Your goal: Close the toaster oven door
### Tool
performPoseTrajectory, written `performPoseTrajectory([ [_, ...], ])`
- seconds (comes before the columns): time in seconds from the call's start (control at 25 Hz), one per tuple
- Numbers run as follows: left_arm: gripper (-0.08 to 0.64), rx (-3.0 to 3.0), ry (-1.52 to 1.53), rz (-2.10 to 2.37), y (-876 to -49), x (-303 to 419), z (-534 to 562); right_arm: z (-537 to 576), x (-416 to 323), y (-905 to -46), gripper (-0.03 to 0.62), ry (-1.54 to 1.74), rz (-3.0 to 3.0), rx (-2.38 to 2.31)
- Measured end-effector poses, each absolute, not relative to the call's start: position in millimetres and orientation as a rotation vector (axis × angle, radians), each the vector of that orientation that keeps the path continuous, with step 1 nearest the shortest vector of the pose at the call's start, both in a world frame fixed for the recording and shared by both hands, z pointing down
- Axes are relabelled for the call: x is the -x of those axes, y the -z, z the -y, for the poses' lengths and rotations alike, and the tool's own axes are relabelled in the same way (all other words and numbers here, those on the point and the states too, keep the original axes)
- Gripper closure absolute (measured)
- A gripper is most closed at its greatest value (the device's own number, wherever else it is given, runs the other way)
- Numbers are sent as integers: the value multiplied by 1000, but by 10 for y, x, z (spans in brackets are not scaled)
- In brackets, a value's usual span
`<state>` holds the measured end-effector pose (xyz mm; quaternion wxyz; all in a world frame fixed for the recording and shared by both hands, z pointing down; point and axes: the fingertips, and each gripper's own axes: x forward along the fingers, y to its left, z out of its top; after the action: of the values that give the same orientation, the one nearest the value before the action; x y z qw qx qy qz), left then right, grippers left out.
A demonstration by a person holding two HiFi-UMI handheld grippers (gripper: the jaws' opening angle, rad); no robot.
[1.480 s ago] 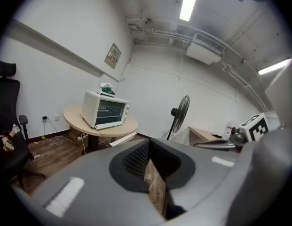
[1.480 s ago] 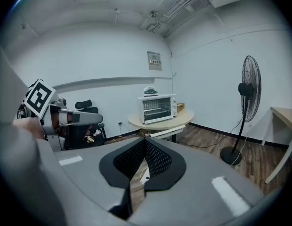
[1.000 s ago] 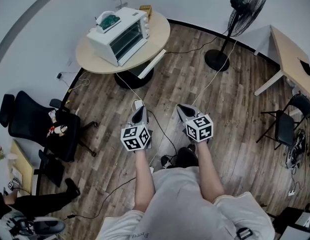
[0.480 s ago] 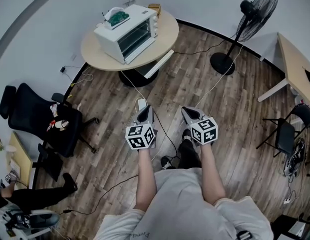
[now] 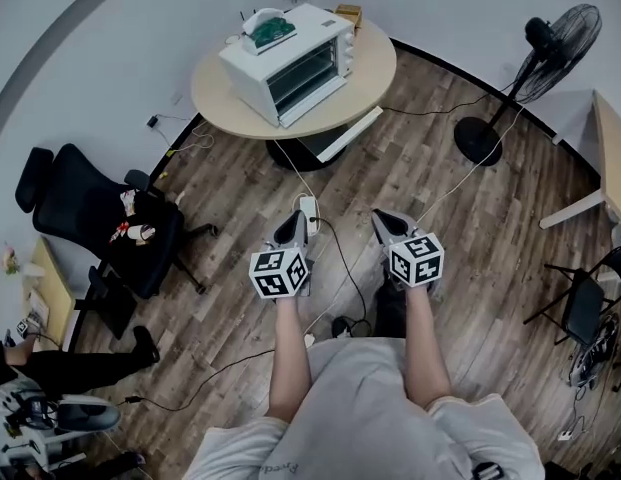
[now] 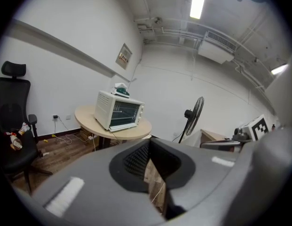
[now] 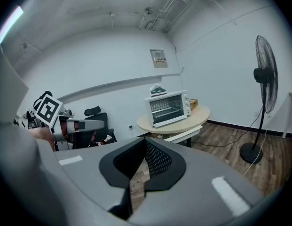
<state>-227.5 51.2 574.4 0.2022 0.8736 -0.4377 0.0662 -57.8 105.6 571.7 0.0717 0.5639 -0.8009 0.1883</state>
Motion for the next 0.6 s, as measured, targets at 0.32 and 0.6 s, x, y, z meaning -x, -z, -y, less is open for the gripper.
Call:
performPoseTrajectory([
  [0.32,502,-2372,-210,1264,-5896,2064,-23,-392,374,-5778,591,-602,2448,-1624],
  [0.6,502,-2287,-241,1390,-5963,1970,570,194,-90,-5666,591,-582,2479,-1559],
])
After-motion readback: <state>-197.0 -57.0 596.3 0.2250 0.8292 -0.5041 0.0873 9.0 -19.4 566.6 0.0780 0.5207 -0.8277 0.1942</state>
